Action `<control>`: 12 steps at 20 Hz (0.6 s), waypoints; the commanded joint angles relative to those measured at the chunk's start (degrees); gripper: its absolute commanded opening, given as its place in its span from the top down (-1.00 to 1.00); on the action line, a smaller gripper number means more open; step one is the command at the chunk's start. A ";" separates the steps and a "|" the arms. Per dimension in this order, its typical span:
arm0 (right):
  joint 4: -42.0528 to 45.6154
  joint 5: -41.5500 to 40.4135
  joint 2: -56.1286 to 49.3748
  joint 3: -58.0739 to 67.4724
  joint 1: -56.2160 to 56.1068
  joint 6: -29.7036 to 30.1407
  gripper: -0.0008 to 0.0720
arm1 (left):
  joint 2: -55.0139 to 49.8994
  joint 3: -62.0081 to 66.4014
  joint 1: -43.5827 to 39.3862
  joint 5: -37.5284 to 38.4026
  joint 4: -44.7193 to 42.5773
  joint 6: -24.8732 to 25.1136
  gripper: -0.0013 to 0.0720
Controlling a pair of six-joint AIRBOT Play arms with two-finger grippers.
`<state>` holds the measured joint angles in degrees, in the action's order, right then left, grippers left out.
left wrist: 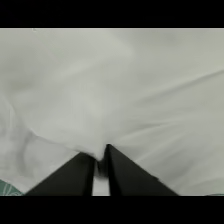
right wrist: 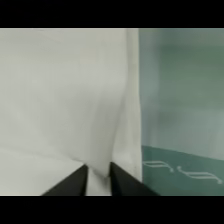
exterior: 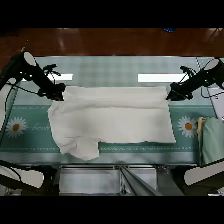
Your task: Fold the shirts.
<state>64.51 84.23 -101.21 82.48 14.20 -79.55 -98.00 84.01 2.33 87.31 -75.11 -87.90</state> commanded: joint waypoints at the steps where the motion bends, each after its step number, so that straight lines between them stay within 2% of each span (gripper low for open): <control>1: 0.52 -0.11 0.68 -1.11 0.00 -1.73 -0.16 | 0.02 -0.66 -0.11 4.37 -0.22 -1.25 -0.40; 3: 0.63 0.98 2.62 -1.11 -0.02 -1.49 -0.16 | 0.92 -0.70 -0.09 7.52 -1.64 -1.22 -0.43; 6: 2.86 -1.18 8.15 -2.03 0.02 -2.23 -0.16 | 6.25 -2.73 0.02 7.26 -3.30 -0.55 -0.43; 9: 6.19 -8.92 16.48 -9.99 0.04 -3.89 -0.16 | 16.68 -12.74 2.80 3.30 -6.36 0.07 -0.43; 11: 2.23 -14.23 22.80 -19.10 0.04 -3.74 -0.16 | 25.00 -22.99 7.69 -0.48 -6.36 0.02 -0.43; 12: -1.68 -16.55 26.14 -24.15 0.02 -2.89 -0.16 | 29.40 -28.28 11.23 -3.82 -6.08 -2.29 -0.43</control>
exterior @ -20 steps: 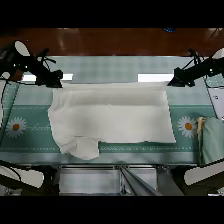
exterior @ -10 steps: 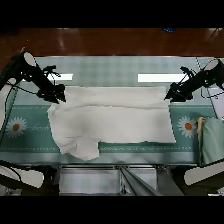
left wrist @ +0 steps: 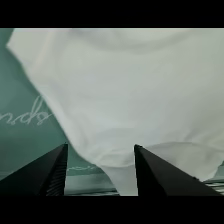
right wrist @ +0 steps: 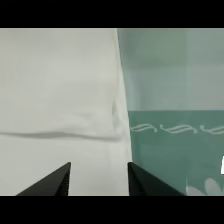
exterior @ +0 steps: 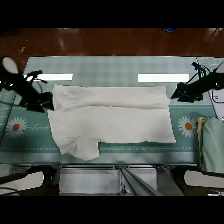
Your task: Fold the shirts.
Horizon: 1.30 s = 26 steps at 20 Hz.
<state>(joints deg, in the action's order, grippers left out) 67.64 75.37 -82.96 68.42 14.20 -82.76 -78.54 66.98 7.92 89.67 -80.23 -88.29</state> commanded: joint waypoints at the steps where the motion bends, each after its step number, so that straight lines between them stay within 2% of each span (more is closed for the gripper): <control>1: -9.68 -10.69 11.54 -15.82 0.02 2.25 -0.16 | 13.88 -15.76 9.38 -9.29 1.73 -4.42 -0.43; 3: -17.86 -13.77 17.35 -24.70 0.00 7.04 -0.16 | 19.56 -23.45 16.55 -11.61 12.37 -2.25 -0.43; 4: -19.17 -13.97 19.45 -27.43 -0.02 8.00 -0.16 | 20.22 -26.36 18.80 -9.22 16.92 0.79 -0.43; 5: -19.69 -13.75 21.05 -29.07 -0.02 8.61 -0.16 | 20.00 -28.46 19.50 -6.58 17.73 2.29 -0.43; 7: -19.52 -13.38 23.93 -30.40 0.00 9.01 -0.16 | 19.98 -32.30 18.91 -3.54 15.23 2.54 -0.43; 10: -19.58 -13.51 26.93 -30.40 0.04 8.35 -0.16 | 20.39 -35.19 18.47 -1.42 10.29 -0.37 -0.43; 13: -21.03 -13.86 28.09 -30.40 0.02 7.82 -0.16 | 20.39 -37.64 16.96 -1.77 10.78 -1.42 -0.43; 21: -21.73 -14.27 28.06 -30.40 0.02 7.39 -0.16 | 20.09 -42.34 9.44 -12.24 15.04 -7.06 -0.43; 26: -21.70 -14.84 28.06 -30.40 0.02 7.13 -0.16 | 19.21 -44.35 8.70 -15.58 17.07 -7.61 -0.42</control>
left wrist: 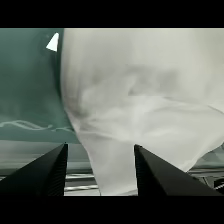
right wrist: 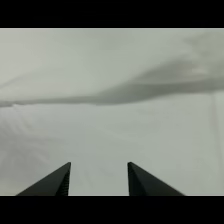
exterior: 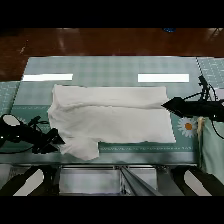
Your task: Fold the shirts.
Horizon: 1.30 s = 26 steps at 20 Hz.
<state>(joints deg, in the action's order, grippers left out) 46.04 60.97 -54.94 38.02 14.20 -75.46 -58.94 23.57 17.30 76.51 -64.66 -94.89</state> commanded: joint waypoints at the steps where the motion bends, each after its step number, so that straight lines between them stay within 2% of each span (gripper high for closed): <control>1: -0.15 -1.05 0.04 0.00 0.02 -0.72 -0.16 | -0.39 -1.01 -0.72 -2.84 2.67 -1.01 -0.42; 3: -2.16 -3.85 0.04 0.00 -0.02 -4.39 -0.16 | -0.39 -1.81 -1.40 -5.68 5.05 -1.09 -0.42; 6: -7.52 -7.54 0.04 0.00 1.05 -4.68 -0.16 | -0.39 -3.26 -2.60 -10.75 8.44 -1.53 -0.42; 7: -8.04 -7.58 0.07 0.00 2.97 -5.03 -0.16 | -0.39 -3.30 -3.17 -11.10 8.37 -1.66 -0.27; 8: -7.82 -7.21 0.07 0.00 5.62 -5.09 -0.16 | -0.33 -3.28 -3.52 -11.15 8.41 -1.25 0.42; 9: -6.14 -6.19 0.04 0.00 9.18 -5.11 -0.16 | -0.28 -3.28 -3.52 -11.08 9.07 0.55 0.90; 11: 2.51 -2.05 0.04 0.00 16.68 -7.21 -0.16 | -0.28 -3.23 -3.52 -10.64 10.25 3.08 0.92; 15: 24.76 13.03 0.04 -3.41 24.76 -9.46 -0.16 | -0.26 -3.17 -3.52 -10.05 10.97 4.44 0.92; 16: 25.90 13.90 0.07 -5.46 24.35 -10.08 -0.16 | -0.26 -3.17 -3.52 -10.03 10.99 4.42 0.92; 18: 20.22 13.68 -0.63 -9.66 22.45 -7.67 -0.16 | -0.26 -3.17 -3.52 -9.86 11.28 4.42 0.92; 20: 19.63 14.73 -3.06 -12.15 20.74 -7.63 -0.16 | -0.28 -3.17 -3.50 -9.90 12.96 4.42 0.92; 26: 17.35 11.78 -8.52 -12.44 15.21 -6.93 -0.16 | -0.28 -3.17 -3.52 -10.47 14.80 4.46 0.92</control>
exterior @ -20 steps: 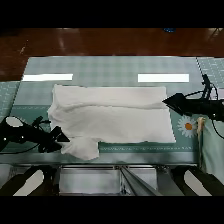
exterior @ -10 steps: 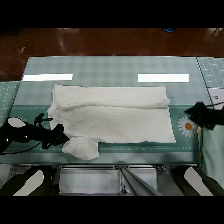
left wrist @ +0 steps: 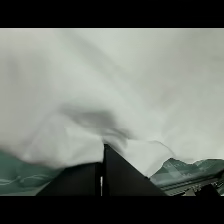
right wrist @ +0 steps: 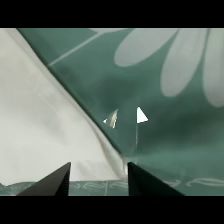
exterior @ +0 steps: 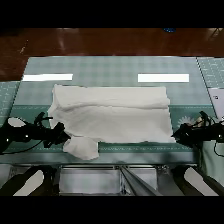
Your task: Fold the shirts.
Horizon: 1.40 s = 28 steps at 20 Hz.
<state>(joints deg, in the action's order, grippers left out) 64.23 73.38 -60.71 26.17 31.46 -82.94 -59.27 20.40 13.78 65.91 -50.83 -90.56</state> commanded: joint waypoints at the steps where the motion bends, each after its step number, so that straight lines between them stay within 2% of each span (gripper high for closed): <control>1: -2.62 -1.99 -3.74 -0.59 -2.91 1.79 -0.16 | 0.04 0.00 0.00 0.13 0.96 0.13 0.92; 3: -9.84 -5.95 -4.24 -0.35 -3.98 4.83 -0.12 | 0.04 0.00 0.00 0.13 0.96 0.11 0.92; 4: -13.51 -6.99 -4.24 0.26 -4.17 6.32 -0.02 | 0.04 0.00 0.00 0.13 0.96 0.11 0.92; 5: -16.04 -7.13 -4.24 1.09 -4.17 7.98 0.40 | 0.04 0.02 0.02 0.07 0.96 0.11 0.92; 6: -17.88 -6.75 -4.24 2.01 -4.17 10.60 0.91 | 0.04 0.44 0.22 0.04 0.92 0.13 0.92; 7: -19.21 -5.55 -4.24 3.21 -4.17 12.83 0.92 | 0.04 1.42 0.50 0.09 0.94 0.13 0.92; 10: -19.04 -2.25 -4.24 7.96 -4.20 13.27 0.92 | 0.04 8.02 0.55 0.66 0.94 0.13 0.92; 14: -21.07 -3.30 -6.03 16.79 -4.20 13.14 0.92 | -2.23 20.20 0.48 0.20 2.03 1.01 0.92; 17: -24.39 -2.08 -13.40 24.52 -4.50 13.18 0.92 | -11.23 31.87 0.48 0.17 2.03 0.94 0.92; 21: -26.45 -5.33 -23.91 33.88 -9.53 14.23 0.92 | -26.86 48.09 -0.04 2.95 2.03 0.46 0.92; 25: -26.38 -8.13 -32.74 42.73 -12.41 11.13 0.92 | -39.41 62.62 -2.62 6.38 1.16 -1.62 0.92; 28: -26.43 -8.07 -36.98 46.40 -12.41 9.22 0.92 | -44.52 67.78 -3.04 6.93 0.94 -3.21 0.92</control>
<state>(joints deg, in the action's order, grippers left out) 38.04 66.08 -93.19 68.38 19.75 -71.75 -97.76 81.67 11.49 71.40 -49.50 -92.27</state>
